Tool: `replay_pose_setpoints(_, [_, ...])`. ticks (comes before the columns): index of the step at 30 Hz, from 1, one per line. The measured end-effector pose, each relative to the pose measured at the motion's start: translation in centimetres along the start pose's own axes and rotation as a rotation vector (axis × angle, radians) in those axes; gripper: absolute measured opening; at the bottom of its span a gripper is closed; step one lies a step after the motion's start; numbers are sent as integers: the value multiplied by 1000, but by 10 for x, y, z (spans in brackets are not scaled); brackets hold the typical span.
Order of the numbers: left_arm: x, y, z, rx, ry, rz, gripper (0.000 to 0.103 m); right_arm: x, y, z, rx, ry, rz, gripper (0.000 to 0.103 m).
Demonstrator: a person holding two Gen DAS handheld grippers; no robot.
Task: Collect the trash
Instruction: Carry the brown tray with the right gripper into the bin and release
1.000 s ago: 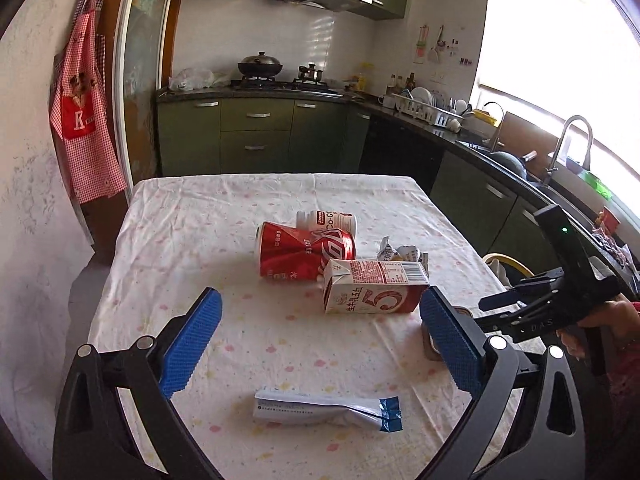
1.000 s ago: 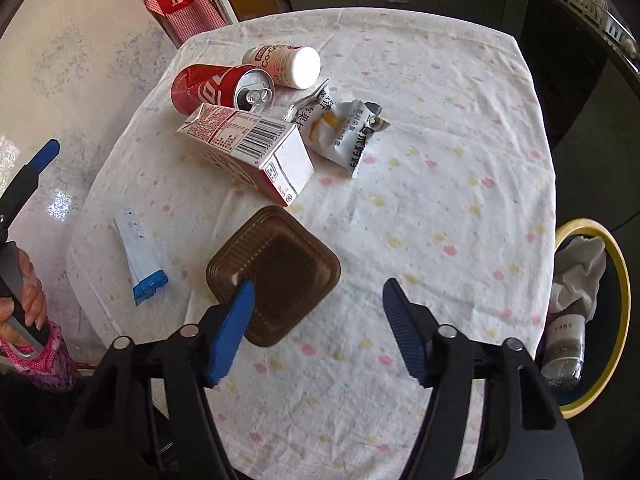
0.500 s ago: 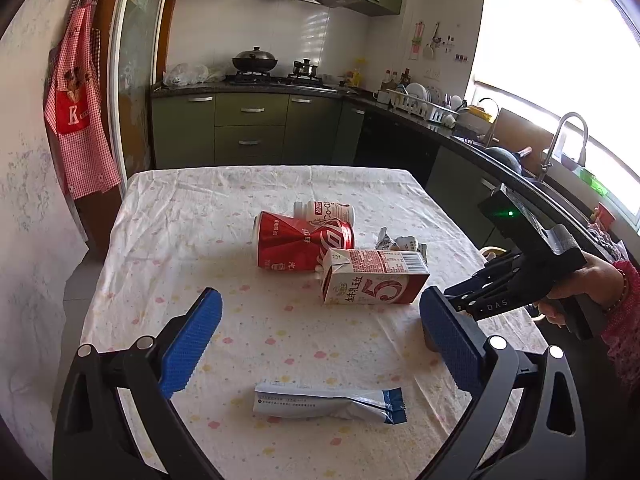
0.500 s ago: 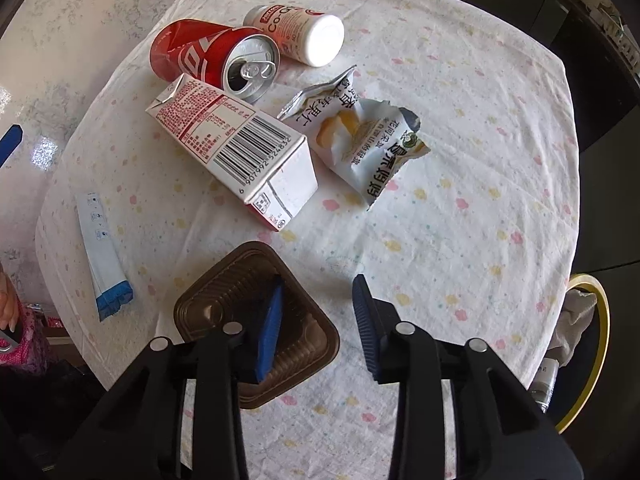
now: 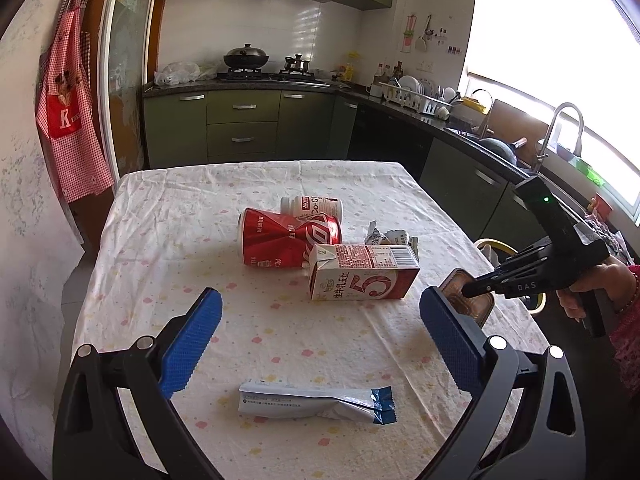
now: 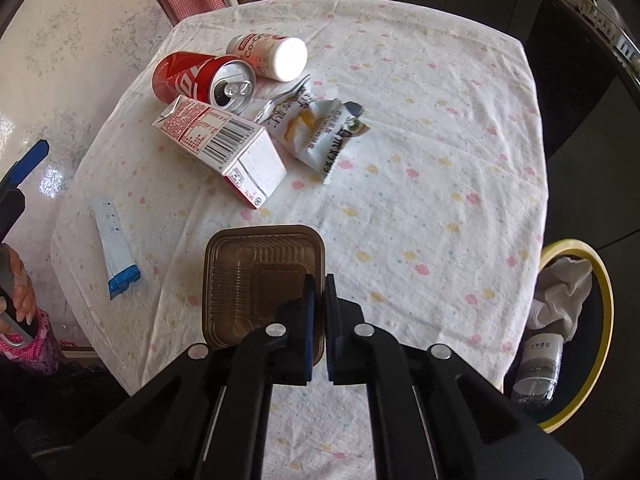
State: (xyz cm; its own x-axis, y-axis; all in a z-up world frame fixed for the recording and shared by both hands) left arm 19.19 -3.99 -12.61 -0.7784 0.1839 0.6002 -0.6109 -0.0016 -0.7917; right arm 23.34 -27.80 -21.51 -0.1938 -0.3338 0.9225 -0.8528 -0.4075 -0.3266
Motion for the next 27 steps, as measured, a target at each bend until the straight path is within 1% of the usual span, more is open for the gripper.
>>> replay_pose_setpoints(5, [-2, 1, 7, -10, 7, -6, 98, 34, 18, 44, -122, 20, 81, 4])
replay_pose_setpoints(9, [-3, 0, 14, -24, 12, -9, 98, 59, 33, 97, -253, 74, 142, 4])
replay_pose_setpoints(12, [-5, 0, 20, -32, 20, -14, 98, 72, 46, 144, -357, 133, 172, 4])
replay_pose_setpoints(17, [-8, 0, 29, -52, 25, -20, 98, 68, 72, 204, -477, 205, 156, 4])
replay_pose_setpoints(22, [-10, -2, 35, -66, 30, -25, 98, 46, 87, 232, -534, 231, 113, 5])
replay_pose_setpoints(24, [-10, -2, 37, -71, 34, -26, 98, 42, 92, 241, -562, 236, 115, 11])
replay_pose_setpoints(25, [-11, -2, 38, -72, 37, -27, 98, 41, 94, 244, -572, 236, 115, 24])
replay_pose_setpoints(26, [-11, -2, 38, -74, 40, -28, 98, 42, 95, 245, -580, 239, 123, 32])
replay_pose_setpoints(27, [-12, -2, 39, -76, 43, -29, 98, 44, 96, 245, -582, 240, 130, 32])
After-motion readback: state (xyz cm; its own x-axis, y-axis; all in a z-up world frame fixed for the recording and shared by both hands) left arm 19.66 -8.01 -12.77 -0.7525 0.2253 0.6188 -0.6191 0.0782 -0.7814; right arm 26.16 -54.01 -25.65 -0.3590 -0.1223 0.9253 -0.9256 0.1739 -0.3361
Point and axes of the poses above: each gripper's, at about its wrist camera, not at the fingertips, and x roughly against the way its jaws point, z to its right, y to its underside, the point moved 9 cm from there along -x, roughly the way its jaws point, and after that the axes turned 3 degrees about -y, right-handed, at the moved point
